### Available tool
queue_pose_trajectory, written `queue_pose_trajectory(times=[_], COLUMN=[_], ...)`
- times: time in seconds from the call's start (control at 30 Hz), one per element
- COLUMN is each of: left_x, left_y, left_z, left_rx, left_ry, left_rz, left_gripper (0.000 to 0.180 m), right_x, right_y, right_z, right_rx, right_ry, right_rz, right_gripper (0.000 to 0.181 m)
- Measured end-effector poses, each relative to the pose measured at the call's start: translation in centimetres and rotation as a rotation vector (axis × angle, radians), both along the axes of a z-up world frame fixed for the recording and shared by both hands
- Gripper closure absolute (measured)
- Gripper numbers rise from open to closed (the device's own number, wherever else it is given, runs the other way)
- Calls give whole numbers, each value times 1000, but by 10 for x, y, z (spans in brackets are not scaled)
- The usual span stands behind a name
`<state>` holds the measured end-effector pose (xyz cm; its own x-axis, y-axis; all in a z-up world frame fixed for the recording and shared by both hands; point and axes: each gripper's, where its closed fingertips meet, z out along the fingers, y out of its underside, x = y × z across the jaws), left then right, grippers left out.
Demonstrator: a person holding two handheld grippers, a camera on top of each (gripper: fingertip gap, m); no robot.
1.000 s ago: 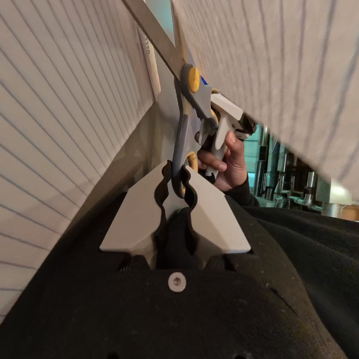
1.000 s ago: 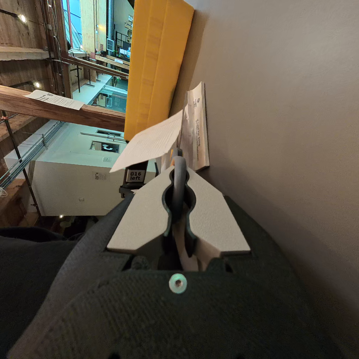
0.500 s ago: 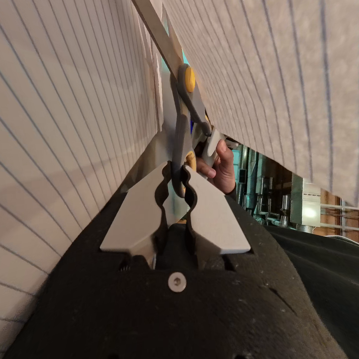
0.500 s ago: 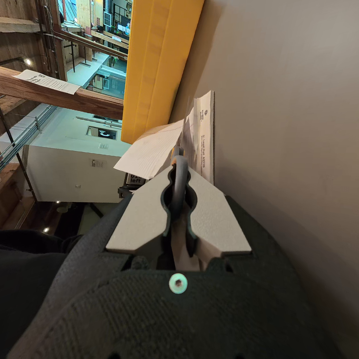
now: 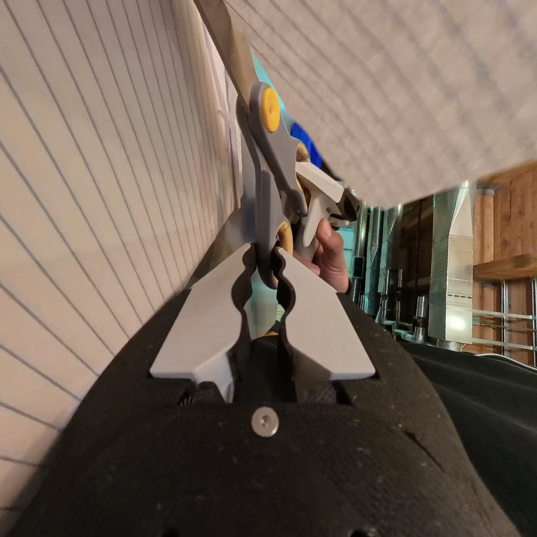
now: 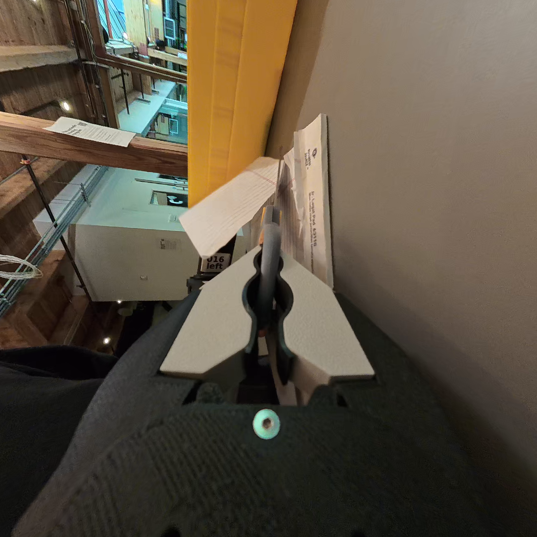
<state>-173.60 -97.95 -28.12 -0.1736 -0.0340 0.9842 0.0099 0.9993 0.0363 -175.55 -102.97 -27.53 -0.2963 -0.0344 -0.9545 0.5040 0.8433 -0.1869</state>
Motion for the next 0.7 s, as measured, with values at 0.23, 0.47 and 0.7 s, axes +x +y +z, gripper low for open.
queue_pose_trajectory(times=[0.23,0.47,0.7], left_x=[-11,-14,-16], left_y=[4,14,13], left_z=[8,9,29], left_rx=[-18,-38,-210], left_ry=[31,24,26], left_rz=[-37,-83,-105], left_gripper=[172,172,172], right_x=[-15,-16,-20], right_y=[6,15,15], right_z=[8,14,37], right_rx=[-36,-70,-170], right_ry=[-24,-25,-82], right_rz=[-72,-59,-93], right_gripper=[179,179,180])
